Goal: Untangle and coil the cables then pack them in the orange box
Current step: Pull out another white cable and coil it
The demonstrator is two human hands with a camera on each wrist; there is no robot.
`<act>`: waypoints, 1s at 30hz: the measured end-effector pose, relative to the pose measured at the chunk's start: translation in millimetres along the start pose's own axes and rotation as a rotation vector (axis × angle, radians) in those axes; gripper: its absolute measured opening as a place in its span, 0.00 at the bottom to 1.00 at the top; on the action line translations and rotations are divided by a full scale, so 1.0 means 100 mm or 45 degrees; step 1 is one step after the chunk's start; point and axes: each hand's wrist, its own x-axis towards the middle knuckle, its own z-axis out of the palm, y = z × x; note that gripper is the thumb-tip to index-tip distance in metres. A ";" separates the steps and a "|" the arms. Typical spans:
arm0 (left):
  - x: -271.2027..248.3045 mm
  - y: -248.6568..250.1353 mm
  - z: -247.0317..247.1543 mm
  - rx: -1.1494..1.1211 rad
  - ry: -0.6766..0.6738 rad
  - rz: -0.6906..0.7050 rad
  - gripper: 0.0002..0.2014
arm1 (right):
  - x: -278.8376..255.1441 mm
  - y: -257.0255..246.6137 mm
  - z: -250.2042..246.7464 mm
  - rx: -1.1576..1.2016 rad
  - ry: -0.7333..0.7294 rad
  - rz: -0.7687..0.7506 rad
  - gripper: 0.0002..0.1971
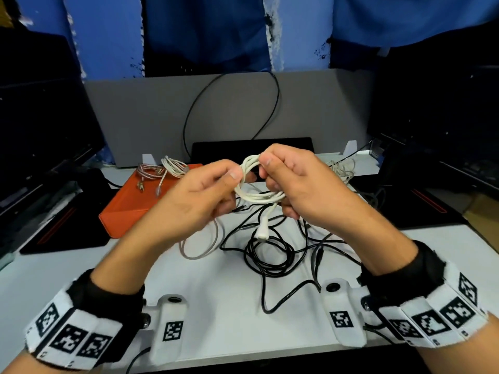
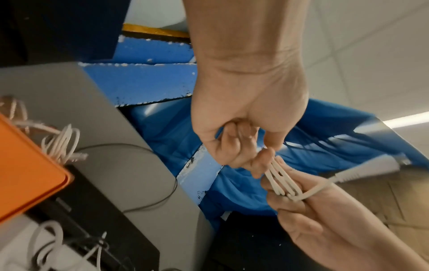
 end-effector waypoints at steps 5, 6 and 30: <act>0.01 -0.03 0.02 0.207 0.015 0.142 0.15 | 0.01 0.03 0.01 0.036 -0.052 0.056 0.16; 0.02 -0.05 0.04 0.334 0.087 0.181 0.15 | 0.02 0.04 0.02 0.054 -0.044 0.071 0.16; 0.01 0.00 -0.05 0.676 0.206 0.087 0.07 | 0.08 0.21 -0.09 0.070 -0.157 0.049 0.09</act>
